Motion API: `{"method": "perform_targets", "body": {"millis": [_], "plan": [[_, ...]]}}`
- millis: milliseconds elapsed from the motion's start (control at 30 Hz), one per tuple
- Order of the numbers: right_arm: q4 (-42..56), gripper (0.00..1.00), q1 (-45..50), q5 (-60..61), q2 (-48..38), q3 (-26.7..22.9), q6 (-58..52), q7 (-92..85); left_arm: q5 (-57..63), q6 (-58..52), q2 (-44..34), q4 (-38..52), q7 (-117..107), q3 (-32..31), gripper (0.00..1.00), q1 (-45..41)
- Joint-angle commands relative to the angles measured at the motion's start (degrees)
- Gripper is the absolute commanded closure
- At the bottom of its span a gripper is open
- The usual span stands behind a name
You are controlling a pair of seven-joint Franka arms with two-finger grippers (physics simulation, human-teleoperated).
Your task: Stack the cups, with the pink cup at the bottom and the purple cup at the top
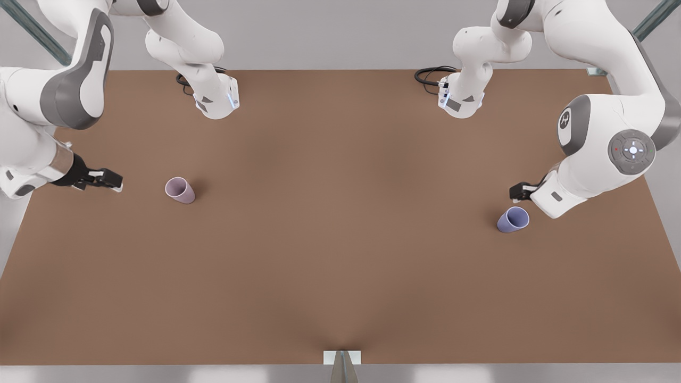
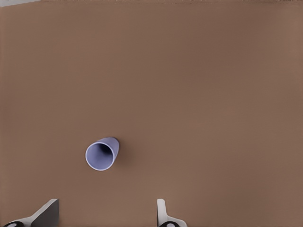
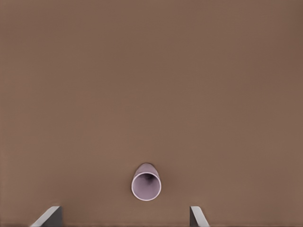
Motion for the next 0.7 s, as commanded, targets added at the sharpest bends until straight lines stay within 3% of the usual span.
{"method": "perform_targets", "body": {"millis": [0, 133, 233, 333, 667], "plan": [[-3.12, 0.00, 0.15, 0.30, -1.21, 0.23, 3.38, -0.93, 0.10, 1.71, -0.07, 0.05, 0.27, 0.00, 0.00, 0.00], [-15.58, 0.00, -0.03, 0.48, -2.79, -0.21, 14.78, -7.97, 0.10, 1.71, 0.02, -0.39, 0.18, 0.08, 0.00, 0.00], [-24.56, 0.00, 0.32, 1.01, -0.77, -5.12, 22.97, -13.15, 0.10, 0.92, 0.63, -0.57, 0.36, 0.17, 0.00, 0.00], [-33.34, 0.00, -0.20, 1.10, -1.29, -5.92, 31.31, -19.30, 0.02, 0.92, 1.16, -0.57, 0.36, 0.26, 0.00, 0.00], [-35.72, 0.00, 3.58, 1.45, 7.58, -8.03, 38.27, -24.40, -0.16, 0.92, 2.48, -0.65, 0.36, 0.70, 0.00, 0.00]]}}
